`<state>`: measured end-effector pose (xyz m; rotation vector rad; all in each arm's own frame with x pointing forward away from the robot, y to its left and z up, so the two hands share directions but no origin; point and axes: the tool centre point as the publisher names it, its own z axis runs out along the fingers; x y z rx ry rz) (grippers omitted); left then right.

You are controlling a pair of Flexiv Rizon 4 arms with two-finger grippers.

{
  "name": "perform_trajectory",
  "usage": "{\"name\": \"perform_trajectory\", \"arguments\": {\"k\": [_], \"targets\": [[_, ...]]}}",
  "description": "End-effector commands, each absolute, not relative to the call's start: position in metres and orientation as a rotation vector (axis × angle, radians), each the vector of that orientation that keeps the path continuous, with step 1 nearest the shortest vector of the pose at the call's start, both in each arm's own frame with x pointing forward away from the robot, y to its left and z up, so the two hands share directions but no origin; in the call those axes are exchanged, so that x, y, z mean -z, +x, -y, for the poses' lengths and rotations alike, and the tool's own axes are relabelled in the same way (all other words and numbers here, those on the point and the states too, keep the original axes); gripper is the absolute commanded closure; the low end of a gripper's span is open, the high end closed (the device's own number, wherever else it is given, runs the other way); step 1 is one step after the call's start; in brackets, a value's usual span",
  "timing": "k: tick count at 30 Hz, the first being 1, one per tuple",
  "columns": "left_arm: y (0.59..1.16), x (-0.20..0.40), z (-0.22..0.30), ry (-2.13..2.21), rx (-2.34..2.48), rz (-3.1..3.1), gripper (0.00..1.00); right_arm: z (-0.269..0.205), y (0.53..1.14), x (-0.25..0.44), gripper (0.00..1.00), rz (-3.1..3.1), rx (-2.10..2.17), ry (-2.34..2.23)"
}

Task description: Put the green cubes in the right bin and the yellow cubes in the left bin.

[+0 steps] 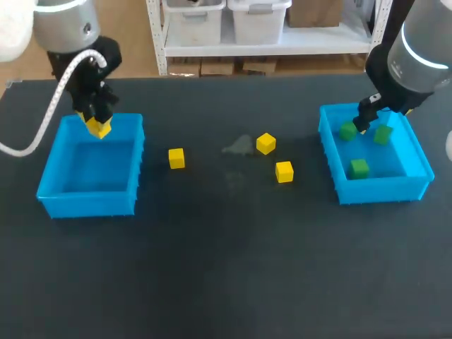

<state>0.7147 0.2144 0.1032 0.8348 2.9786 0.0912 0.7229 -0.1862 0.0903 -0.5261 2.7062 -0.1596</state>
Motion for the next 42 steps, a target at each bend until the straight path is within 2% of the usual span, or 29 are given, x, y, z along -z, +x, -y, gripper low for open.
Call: {"name": "perform_trajectory", "arguments": {"k": [1, 3, 4, 5, 18, 42], "targets": [[0.701, -0.094, -0.220, 0.784, 0.019, -2.782, 1.00, 0.186, 0.721, -0.090, 0.00, -2.702, 0.161, -0.524], [0.699, -0.092, -0.221, 0.779, 0.016, -2.784, 0.99, 0.186, 0.721, -0.090, 0.00, -2.702, 0.161, -0.524], [0.699, -0.092, -0.221, 0.782, 0.009, -2.785, 0.55, 0.186, 0.721, -0.090, 0.00, -2.702, 0.161, -0.524], [0.699, -0.091, -0.222, 0.781, 0.011, -2.787, 0.00, 0.186, 0.721, -0.090, 0.00, -2.702, 0.161, -0.524], [0.733, -0.114, -0.203, 0.861, 0.070, -2.655, 0.00, 0.186, 0.721, -0.090, 0.00, -2.702, 0.161, -0.524], [0.799, -0.168, -0.083, 1.402, 0.105, -2.385, 0.00, 0.186, 0.721, -0.090, 0.00, -2.702, 0.161, -0.524]]}}
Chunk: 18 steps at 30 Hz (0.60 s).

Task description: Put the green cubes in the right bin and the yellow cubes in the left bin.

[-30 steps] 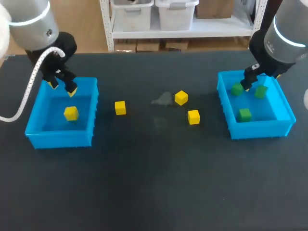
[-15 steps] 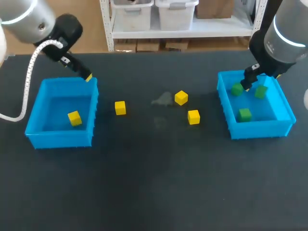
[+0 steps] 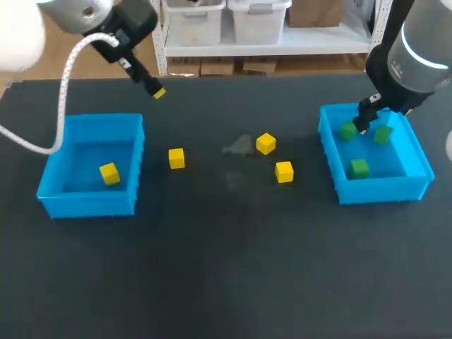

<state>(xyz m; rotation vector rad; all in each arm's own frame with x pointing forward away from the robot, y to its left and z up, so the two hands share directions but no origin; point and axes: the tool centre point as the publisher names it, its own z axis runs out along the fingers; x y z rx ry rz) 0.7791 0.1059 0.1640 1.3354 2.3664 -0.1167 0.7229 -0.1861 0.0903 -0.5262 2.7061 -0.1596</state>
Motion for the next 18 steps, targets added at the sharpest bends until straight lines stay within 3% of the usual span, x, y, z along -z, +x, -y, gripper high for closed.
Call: {"name": "perform_trajectory", "arguments": {"k": [1, 18], "targets": [[0.801, -0.168, -0.077, 1.422, 0.105, -2.378, 0.00, 0.186, 0.721, -0.090, 0.00, -2.702, 0.161, -0.524], [0.810, -0.151, 0.010, 1.769, 0.078, -2.260, 0.00, 0.186, 0.721, -0.090, 0.00, -2.702, 0.161, -0.524]]}}
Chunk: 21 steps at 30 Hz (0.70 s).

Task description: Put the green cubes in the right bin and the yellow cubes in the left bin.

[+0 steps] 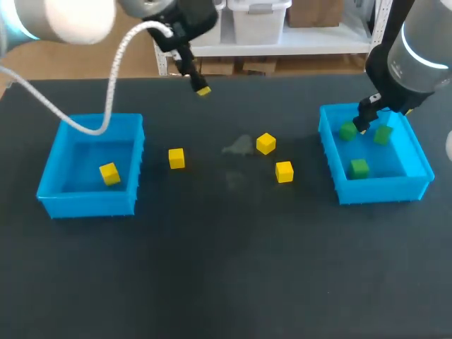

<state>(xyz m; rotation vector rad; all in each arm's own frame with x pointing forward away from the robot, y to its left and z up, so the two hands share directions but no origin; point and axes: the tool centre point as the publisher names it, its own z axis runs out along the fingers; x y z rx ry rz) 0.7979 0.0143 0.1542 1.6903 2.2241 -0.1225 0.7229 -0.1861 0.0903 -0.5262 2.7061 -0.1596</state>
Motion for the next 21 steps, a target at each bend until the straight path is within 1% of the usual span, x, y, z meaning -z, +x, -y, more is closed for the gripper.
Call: {"name": "perform_trajectory", "arguments": {"k": [1, 9, 21], "targets": [[0.809, -0.149, 0.014, 1.787, 0.076, -2.254, 0.00, 0.186, 0.721, -0.090, 0.00, -2.702, 0.161, -0.524], [0.800, -0.131, 0.044, 1.924, 0.096, -2.218, 0.00, 0.186, 0.721, -0.090, 0.00, -2.702, 0.161, -0.524], [0.795, -0.109, 0.064, 2.156, -0.012, -2.065, 0.00, 0.186, 0.721, -0.090, 0.00, -2.702, 0.161, -0.524]]}}
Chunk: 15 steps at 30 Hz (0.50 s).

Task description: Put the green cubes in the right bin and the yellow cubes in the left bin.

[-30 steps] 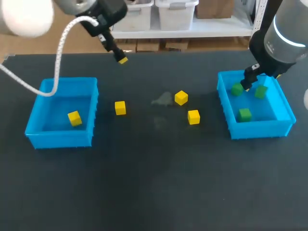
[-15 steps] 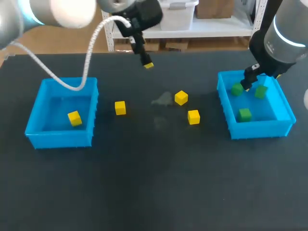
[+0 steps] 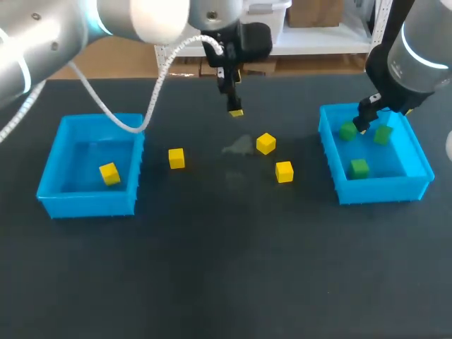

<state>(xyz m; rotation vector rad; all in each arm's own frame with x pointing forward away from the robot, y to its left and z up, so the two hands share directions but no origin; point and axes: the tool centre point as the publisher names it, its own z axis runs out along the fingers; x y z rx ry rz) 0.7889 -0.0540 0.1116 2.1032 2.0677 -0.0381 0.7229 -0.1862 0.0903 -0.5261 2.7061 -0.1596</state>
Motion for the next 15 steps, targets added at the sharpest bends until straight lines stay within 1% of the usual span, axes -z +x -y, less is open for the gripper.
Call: {"name": "perform_trajectory", "arguments": {"k": [1, 7, 15], "targets": [[0.796, -0.108, 0.067, 2.167, -0.014, -2.057, 0.00, 0.186, 0.721, -0.090, 0.00, -2.702, 0.161, -0.524], [0.797, -0.100, 0.082, 2.229, -0.032, -1.995, 0.00, 0.186, 0.721, -0.090, 0.00, -2.702, 0.161, -0.524], [0.777, -0.084, 0.091, 2.332, -0.031, -1.914, 0.00, 0.186, 0.721, -0.090, 0.00, -2.702, 0.161, -0.524]]}}
